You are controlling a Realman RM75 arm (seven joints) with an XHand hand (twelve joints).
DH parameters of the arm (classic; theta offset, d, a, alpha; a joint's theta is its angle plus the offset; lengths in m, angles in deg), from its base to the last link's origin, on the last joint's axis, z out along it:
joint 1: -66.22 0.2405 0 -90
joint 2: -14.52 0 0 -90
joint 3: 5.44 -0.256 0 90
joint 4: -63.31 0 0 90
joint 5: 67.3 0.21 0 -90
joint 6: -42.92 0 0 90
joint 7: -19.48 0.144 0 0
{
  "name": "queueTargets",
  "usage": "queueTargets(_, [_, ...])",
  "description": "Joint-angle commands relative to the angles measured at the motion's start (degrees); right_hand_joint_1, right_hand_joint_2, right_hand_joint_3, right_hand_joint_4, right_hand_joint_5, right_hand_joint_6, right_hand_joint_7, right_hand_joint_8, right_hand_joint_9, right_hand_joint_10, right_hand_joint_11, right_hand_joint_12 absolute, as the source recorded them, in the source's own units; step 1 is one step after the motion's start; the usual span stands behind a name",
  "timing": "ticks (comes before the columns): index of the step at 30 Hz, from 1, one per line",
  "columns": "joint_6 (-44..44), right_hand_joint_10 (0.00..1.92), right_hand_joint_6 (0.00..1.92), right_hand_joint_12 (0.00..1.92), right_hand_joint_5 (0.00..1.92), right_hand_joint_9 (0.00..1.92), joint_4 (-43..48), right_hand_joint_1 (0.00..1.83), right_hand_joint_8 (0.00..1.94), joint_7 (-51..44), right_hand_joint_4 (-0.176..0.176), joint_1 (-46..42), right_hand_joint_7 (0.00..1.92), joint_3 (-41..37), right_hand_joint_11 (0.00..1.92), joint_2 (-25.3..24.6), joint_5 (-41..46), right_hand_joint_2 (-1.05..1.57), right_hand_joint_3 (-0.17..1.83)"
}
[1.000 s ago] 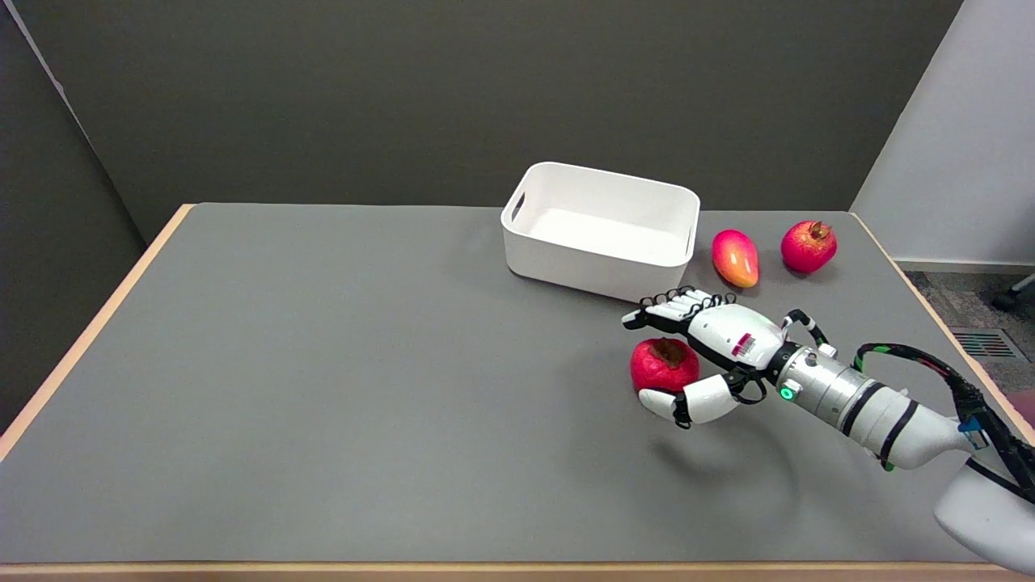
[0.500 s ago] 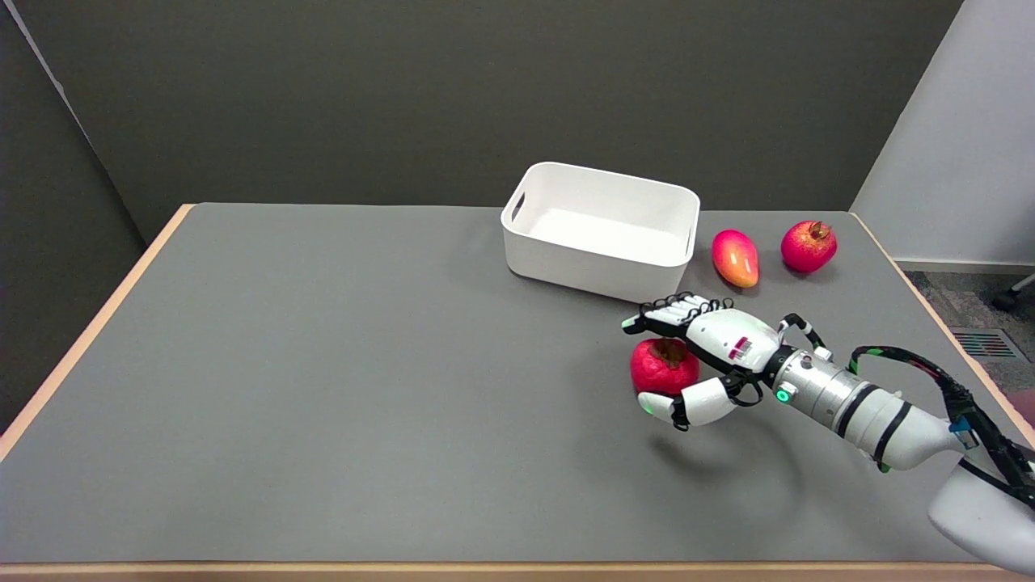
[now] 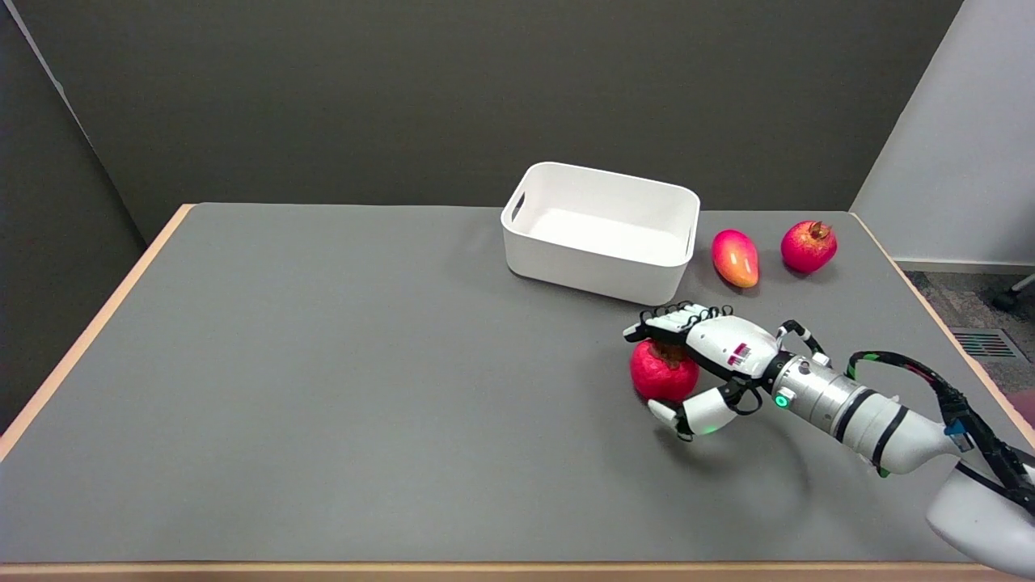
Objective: Pick up the tomato.
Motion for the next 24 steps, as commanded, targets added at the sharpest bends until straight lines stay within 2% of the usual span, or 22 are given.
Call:
queueTargets(1, [0.16, 0.86, 0.48, 1.3, 0.25, 0.26, -1.0, 0.86, 0.38, -1.24, 0.025, 1.0, 0.3, 1.0, 0.13, -0.15, 0.0, 0.61, 0.97])
queueTargets(6, [0.11, 0.91, 0.56, 1.35, 0.3, 0.32, -1.0, 0.94, 0.4, -1.26, 0.009, 1.63, 0.33, 1.08, 0.18, -0.55, 0.0, 0.64, 0.99])
queueTargets(14, [0.4, 0.99, 0.95, 1.4, 0.41, 0.4, -1.74, 0.96, 0.5, -1.34, 0.014, 2.99, 0.44, 1.43, 0.23, -1.27, -0.13, 0.75, 0.94])
queueTargets(16, [0.46, 0.97, 1.0, 1.41, 0.46, 0.43, -1.92, 0.91, 0.64, -1.34, 0.006, 3.24, 0.54, 1.26, 0.23, -1.61, -0.65, 0.8, 0.95])
queueTargets(18, [0.54, 1.01, 1.47, 1.42, 0.54, 0.44, -1.96, 0.88, 0.72, -1.34, 0.014, 3.45, 0.58, 1.1, 0.24, -1.86, -1.41, 1.13, 0.43])
queueTargets(19, [0.56, 1.04, 1.61, 1.43, 0.57, 0.46, -2.01, 0.88, 0.76, -1.34, 0.014, 3.66, 0.61, 1.08, 0.25, -1.91, -1.87, 1.23, 0.26])
queueTargets(23, [0.56, 1.12, 1.57, 1.49, 0.61, 0.56, -2.2, 0.93, 0.97, -1.34, -0.007, 4.27, 0.74, 1.16, 0.32, -1.91, -2.48, 1.18, 0.3])
queueTargets(24, [0.56, 1.13, 1.59, 1.49, 0.58, 0.57, -2.2, 1.03, 1.14, -1.34, -0.035, 4.35, 0.77, 1.11, 0.33, -1.91, -3.06, 1.2, 0.22])
